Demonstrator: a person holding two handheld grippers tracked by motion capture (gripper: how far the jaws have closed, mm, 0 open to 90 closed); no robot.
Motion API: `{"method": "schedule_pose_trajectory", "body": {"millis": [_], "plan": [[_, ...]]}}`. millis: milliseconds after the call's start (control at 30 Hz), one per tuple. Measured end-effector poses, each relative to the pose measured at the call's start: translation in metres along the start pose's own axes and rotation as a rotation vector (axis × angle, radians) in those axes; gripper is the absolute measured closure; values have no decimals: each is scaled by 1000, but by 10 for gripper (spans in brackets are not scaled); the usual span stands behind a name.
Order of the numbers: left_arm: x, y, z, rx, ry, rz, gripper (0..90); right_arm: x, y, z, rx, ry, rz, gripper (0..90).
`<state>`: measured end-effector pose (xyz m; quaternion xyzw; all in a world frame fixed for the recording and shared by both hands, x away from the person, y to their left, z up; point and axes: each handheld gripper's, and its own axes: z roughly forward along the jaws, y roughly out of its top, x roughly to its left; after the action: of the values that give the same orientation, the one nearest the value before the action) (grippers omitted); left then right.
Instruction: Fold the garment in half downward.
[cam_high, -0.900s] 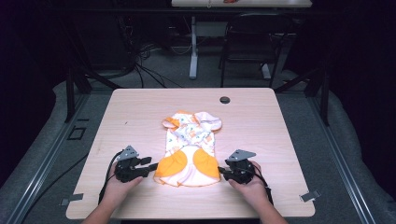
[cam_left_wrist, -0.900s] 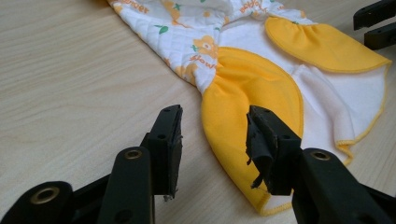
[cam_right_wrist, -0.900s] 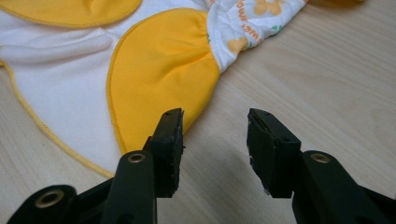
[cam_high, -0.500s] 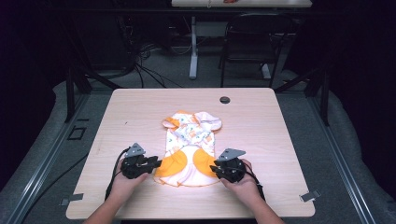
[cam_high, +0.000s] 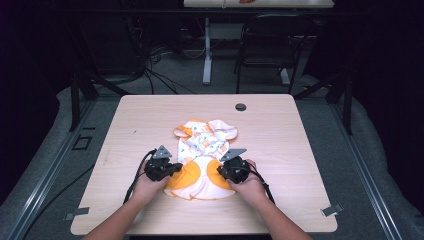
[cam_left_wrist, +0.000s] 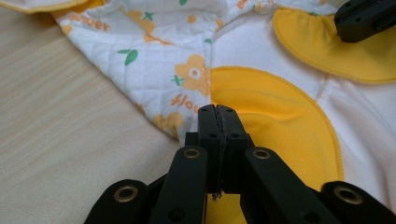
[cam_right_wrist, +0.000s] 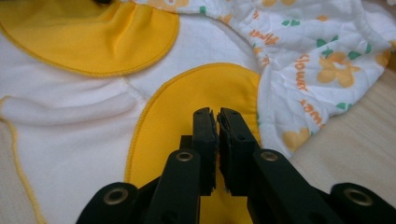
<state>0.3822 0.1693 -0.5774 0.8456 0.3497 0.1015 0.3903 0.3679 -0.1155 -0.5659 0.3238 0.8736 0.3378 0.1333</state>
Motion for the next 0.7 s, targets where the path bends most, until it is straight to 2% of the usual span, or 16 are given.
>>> {"method": "schedule_pose_trajectory", "body": {"millis": [233,367,567,700], "plan": [[-5,-4,0,22,-9,45,898,0,-3,3,31,23,-9,871],[-11,-7,-4,40,-34,66,898,3,-8,-1,32,48,-12,874],[-20,-16,-10,38,-74,62,898,10,-16,-9,50,78,-36,874],[-26,-21,-15,42,-99,58,898,15,-21,-14,46,107,-24,875]]}}
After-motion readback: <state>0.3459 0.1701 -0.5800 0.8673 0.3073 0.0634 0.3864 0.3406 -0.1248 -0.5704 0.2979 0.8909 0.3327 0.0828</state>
